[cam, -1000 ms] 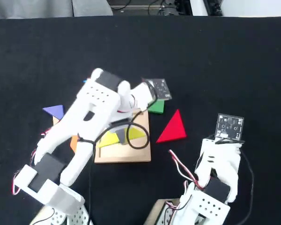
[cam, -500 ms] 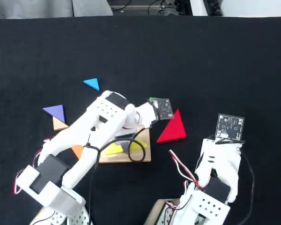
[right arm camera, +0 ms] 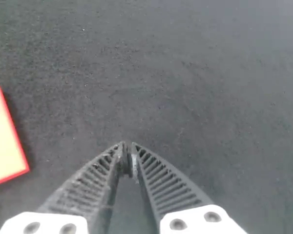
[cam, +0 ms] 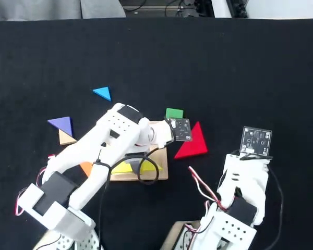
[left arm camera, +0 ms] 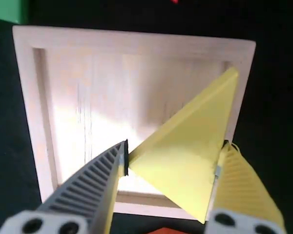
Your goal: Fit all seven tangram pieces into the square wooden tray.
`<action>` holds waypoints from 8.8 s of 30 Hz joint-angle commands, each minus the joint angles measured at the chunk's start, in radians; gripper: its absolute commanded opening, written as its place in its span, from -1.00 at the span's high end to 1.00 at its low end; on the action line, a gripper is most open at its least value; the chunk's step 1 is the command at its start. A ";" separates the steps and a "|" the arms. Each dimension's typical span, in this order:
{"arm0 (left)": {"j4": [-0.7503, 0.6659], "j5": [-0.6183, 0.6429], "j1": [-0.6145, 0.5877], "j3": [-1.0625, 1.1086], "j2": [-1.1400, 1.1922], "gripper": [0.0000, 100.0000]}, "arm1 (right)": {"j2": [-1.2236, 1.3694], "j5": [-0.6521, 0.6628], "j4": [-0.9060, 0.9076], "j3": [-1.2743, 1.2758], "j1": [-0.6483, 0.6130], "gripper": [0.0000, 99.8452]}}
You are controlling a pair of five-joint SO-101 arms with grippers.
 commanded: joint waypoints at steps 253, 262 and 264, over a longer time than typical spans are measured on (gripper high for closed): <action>-0.321 0.735 -0.852 1.047 -1.246 0.50 | 1.799 -0.644 0.241 -1.260 -0.617 0.62; -0.321 0.735 -0.858 1.046 -1.246 0.50 | 1.600 -0.496 0.199 -1.214 -0.890 0.62; -0.321 0.735 -0.863 1.044 -1.246 0.50 | 1.601 -0.496 0.181 -1.219 -0.964 0.62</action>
